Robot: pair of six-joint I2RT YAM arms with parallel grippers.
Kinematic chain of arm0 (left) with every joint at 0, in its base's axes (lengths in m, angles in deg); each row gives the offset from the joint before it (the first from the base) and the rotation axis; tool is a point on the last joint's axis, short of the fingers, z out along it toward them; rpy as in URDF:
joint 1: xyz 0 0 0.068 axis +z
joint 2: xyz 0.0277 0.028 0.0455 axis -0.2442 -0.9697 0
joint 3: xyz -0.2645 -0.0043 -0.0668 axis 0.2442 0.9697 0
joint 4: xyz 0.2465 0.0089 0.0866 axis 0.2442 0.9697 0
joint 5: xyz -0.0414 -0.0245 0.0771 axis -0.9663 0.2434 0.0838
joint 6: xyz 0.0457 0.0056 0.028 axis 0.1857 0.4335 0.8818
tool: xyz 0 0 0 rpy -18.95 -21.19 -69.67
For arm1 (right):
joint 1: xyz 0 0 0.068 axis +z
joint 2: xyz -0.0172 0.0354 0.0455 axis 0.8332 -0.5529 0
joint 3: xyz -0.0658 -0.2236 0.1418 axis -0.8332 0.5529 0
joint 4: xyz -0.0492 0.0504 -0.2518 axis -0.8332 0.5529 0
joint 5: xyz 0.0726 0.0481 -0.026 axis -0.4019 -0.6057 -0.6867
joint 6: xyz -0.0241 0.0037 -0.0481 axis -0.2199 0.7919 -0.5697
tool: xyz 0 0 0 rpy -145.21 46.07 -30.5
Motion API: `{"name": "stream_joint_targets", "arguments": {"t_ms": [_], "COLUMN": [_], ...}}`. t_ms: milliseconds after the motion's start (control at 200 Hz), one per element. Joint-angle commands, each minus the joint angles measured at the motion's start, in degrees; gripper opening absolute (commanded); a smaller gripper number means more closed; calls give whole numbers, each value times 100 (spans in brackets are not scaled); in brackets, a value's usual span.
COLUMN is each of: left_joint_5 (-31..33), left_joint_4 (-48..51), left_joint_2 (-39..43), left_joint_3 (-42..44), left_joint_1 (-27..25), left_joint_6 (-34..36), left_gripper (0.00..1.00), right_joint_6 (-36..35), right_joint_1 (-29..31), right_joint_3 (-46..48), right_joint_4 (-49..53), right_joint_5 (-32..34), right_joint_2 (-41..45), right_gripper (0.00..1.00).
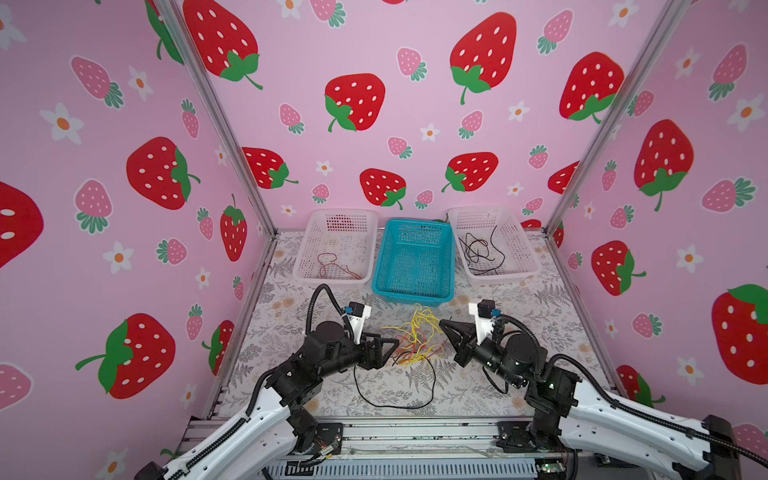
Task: Untangle the cables
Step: 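Lift the yellow wires with the right gripper while the left gripper grasps them too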
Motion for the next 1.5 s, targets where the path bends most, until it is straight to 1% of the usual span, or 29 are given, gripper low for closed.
{"name": "stream_joint_targets", "arguments": {"t_ms": [0, 60, 105, 145, 210, 270, 315, 385, 485, 520, 580, 675, 825, 900, 945, 1005, 1126, 1201, 1261, 1336, 1426, 1496], "left_joint_5": [-333, -315, -315, -315, -282, -219, -155, -85, -90, -118, -171, -196, -234, -276, -296, -310, -118, -46, -29, 10, 44, 46], "left_joint_4": [-925, -1120, -1253, -1362, -1558, -1821, -1953, -2030, -2061, -2114, -2178, -2188, -2217, -2249, -2253, -2175, -1627, -1629, -1717, -1822, -1926, -1984], "left_joint_2": [56, 85, 110, 150, 271, 417, 504, 632, 701, 701, 692, 696, 691, 666, 650, 674, 810, 840, 807, 725, 617, 554], "left_joint_3": [154, 252, 309, 349, 425, 565, 664, 781, 865, 887, 909, 906, 950, 970, 978, 968, 890, 968, 1026, 1050, 1028, 984], "left_joint_1": [-21, -25, -30, -30, -39, -39, -41, -47, -48, -48, -48, -53, -56, -56, -58, -65, -65, -73, -78, -100, -126, -152], "left_joint_6": [-586, -700, -767, -831, -916, -1038, -1115, -1175, -1204, -1222, -1250, -1246, -1237, -1259, -1276, -1259, -1075, -1115, -1160, -1189, -1211, -1194], "left_gripper": [74, 70, 69, 69, 73, 75, 74, 72, 62, 58, 53, 40, 30, 29, 30, 36, 38, 46, 52, 63, 70, 73], "right_joint_6": [149, 160, 169, 169, 160, 159, 160, 176, 184, 189, 193, 230, 282, 298, 311, 309, 309, 277, 265, 266, 276, 324], "right_joint_1": [20, 20, 19, 20, 20, 20, 19, 20, 20, 20, 20, 20, 20, 20, 19, 20, 20, 13, 12, 12, 12, 7], "right_joint_3": [134, 169, 186, 205, 224, 254, 265, 301, 352, 354, 372, 397, 395, 385, 380, 384, 354, 326, 281, 249, 274, 238], "right_joint_4": [-404, -469, -520, -596, -625, -655, -685, -788, -959, -975, -997, -995, -963, -946, -940, -925, -849, -871, -933, -1070, -1376, -1429], "right_joint_5": [-56, -137, -208, -286, -355, -373, -387, -471, -681, -713, -721, -656, -542, -497, -460, -388, -261, -271, -366, -642, -1098, -1313], "right_joint_2": [123, 113, 92, 72, 50, 57, 59, 69, 71, 67, 63, 59, 41, 25, 16, 0, -21, -33, -100, -193, -306, -387], "right_gripper": [0, 0, 0, 0, 0, 0, 0, 0, 0, 0, 0, 0, 0, 0, 0, 0, 0, 0, 0, 0, 0, 0]}}
